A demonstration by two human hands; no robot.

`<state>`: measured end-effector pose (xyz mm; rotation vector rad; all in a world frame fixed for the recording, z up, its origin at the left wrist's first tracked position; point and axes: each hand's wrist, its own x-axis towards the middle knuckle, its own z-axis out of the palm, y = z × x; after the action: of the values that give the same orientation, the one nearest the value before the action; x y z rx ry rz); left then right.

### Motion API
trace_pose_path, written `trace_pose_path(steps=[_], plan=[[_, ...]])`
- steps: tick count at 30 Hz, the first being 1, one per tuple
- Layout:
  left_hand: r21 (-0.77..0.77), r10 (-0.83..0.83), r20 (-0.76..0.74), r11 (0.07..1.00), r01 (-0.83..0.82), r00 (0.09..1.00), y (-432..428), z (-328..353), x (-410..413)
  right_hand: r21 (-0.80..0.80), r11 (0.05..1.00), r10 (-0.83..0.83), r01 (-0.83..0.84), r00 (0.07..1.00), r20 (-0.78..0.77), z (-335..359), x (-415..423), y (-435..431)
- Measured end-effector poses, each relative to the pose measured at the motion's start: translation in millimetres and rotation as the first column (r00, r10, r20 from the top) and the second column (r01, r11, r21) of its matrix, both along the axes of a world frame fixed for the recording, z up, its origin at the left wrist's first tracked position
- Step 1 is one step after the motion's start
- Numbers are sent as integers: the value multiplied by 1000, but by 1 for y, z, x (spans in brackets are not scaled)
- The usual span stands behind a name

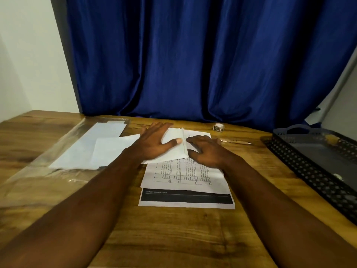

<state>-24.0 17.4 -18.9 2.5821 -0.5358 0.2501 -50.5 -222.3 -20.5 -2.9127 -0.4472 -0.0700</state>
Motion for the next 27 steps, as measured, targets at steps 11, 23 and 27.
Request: trace_pose_path(steps=[11, 23, 27], plan=[[-13, 40, 230, 999, -38, 972, -1, -3, 9, 136, 990, 34, -49, 993, 112, 0, 4, -10], [-74, 81, 258, 995, -64, 963, -3, 0, 9, 686, 728, -416, -14, 786, 458, 19, 0, -29], [-98, 83, 227, 993, -62, 970, -4, 0, 7, 769, 639, -495, -33, 748, 443, 32, -6, -21]])
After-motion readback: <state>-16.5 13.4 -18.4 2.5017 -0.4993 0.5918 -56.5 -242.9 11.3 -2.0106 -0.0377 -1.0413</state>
